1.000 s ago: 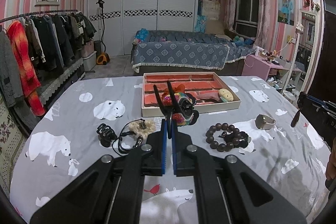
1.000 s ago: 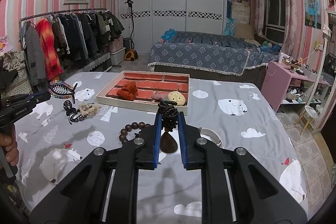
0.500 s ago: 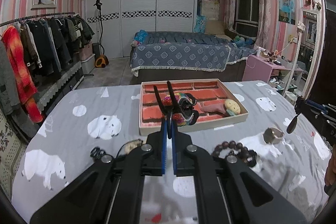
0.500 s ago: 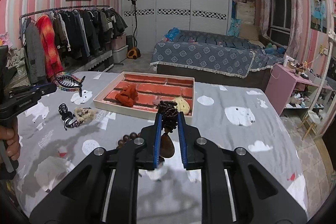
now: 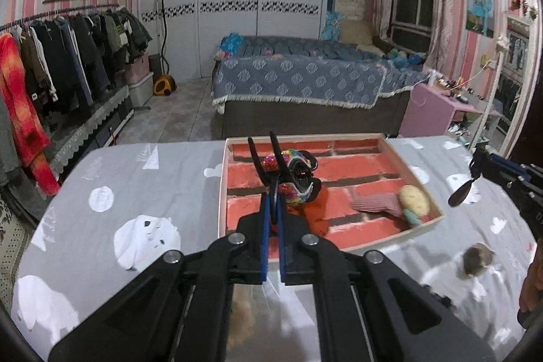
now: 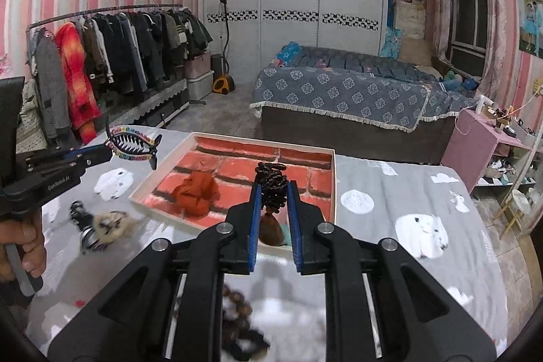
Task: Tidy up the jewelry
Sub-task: 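Lift and carry the hair claw and black charm with both tools into the tray, then open both tools to release the hair claw and charm in the tray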
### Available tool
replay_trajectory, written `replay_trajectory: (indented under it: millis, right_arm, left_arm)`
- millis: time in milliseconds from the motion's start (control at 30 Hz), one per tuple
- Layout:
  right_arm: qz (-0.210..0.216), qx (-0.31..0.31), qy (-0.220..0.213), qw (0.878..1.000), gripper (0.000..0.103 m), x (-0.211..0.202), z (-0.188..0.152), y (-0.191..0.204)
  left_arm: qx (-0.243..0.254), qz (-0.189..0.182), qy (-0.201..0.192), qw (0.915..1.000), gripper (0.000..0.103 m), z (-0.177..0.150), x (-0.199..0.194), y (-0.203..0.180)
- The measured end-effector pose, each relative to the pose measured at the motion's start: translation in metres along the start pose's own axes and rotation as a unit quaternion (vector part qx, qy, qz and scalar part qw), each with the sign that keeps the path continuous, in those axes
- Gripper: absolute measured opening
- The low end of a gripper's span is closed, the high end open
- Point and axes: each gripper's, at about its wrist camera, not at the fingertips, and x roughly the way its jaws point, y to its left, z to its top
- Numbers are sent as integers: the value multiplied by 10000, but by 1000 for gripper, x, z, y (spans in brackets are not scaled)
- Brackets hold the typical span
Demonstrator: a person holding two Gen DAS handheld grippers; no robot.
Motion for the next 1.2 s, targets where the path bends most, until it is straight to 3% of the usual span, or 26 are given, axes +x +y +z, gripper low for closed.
replay_trajectory:
  millis: [333,633,667,700,767,933,1200]
  right_arm:
    - [83,519,626,9967,16,116,5,-33]
    - [-174,530,852,9948,21,149,-13,-41]
    - [-174,545,864,9946,25,150,-14,-40]
    - [-165,566,851,9946,37,150,-15,-44]
    - [-157,593,823,9947,44,146,-16,-45]
    - [-196,495,681,9963,44,123,-14,-44]
    - [-245,356,182,9989,46,38,-23,-34]
  left_arm:
    - [-144,-38,566,9983,4,-1,87,13]
    - [-136,83,909,9957,10,-14,123,18]
    - [-131,96,926,9956,19,-16,124,18]
    - [-141,100,939,9954,28,-17,124,18]
    - [-174,164,861,9960,59,-17,121,19]
    - [-206,151,701,9972,60,-13,98,22]
    - [-250,187,73,9995,60,-18,4,38]
